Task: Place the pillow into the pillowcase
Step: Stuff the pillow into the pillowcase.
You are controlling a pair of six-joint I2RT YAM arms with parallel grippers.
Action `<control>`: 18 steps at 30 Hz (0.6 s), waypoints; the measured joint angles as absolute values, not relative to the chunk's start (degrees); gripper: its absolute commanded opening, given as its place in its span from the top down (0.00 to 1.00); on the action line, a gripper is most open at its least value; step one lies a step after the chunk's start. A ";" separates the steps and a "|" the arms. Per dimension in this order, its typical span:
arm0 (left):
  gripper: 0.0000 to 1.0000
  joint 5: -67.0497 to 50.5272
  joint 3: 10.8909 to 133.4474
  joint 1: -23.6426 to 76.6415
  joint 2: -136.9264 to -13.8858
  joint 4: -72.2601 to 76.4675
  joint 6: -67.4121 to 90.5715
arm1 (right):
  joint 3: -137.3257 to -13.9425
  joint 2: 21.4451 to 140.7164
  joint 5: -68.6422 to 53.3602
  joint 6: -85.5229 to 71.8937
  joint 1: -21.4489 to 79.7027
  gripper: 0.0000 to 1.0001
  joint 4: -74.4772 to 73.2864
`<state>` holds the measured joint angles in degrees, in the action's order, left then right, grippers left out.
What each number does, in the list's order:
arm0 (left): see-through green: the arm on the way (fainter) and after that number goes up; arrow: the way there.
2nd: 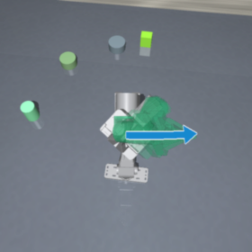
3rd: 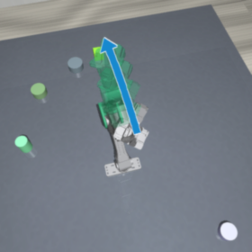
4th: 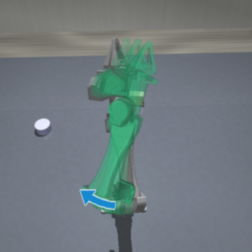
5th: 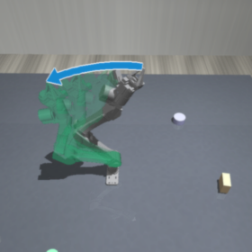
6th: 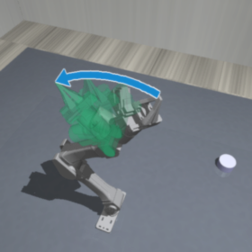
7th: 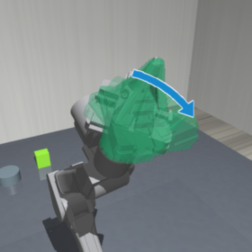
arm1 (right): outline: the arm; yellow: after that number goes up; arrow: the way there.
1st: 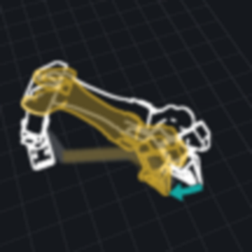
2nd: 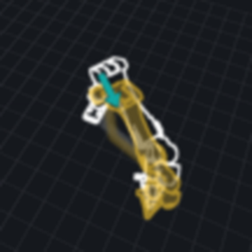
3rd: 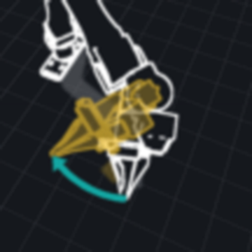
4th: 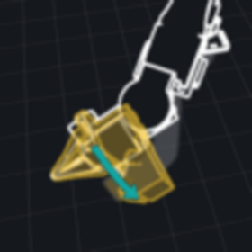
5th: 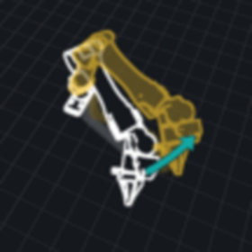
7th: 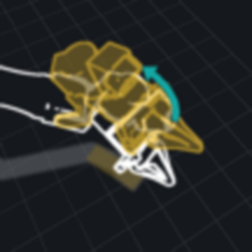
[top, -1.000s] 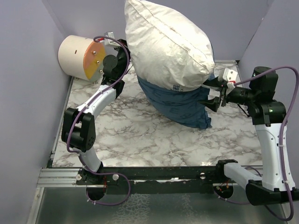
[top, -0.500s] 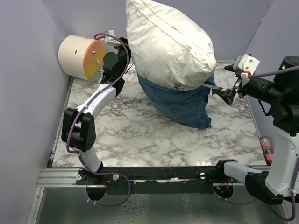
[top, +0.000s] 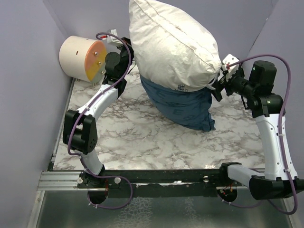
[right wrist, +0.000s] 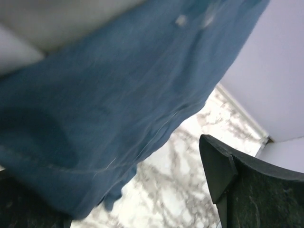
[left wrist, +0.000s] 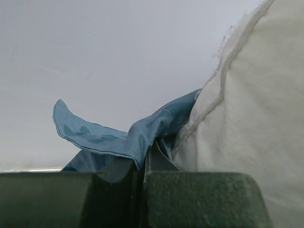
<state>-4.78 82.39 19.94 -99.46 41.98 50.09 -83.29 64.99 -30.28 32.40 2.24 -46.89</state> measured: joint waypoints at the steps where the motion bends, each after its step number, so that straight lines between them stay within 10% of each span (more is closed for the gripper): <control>1: 1.00 -4.82 82.50 19.94 -99.50 41.89 50.26 | -82.46 64.88 -30.17 31.81 2.24 0.13 -44.45; 3: 1.00 -4.93 82.72 19.94 -99.57 41.74 50.46 | -80.44 64.47 -30.11 30.65 2.24 0.23 -38.68; 9: 1.00 -5.10 83.26 19.94 -99.77 41.30 50.50 | -81.08 64.49 -33.67 30.89 2.24 0.97 -32.99; 18: 1.00 -6.07 86.35 19.94 -99.92 37.80 48.34 | -94.94 66.41 -35.97 31.90 2.24 0.99 -36.07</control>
<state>-6.07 86.35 19.94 -99.92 37.80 48.34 -94.94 66.41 -35.97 31.90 2.24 -36.07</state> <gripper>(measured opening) 0.013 0.011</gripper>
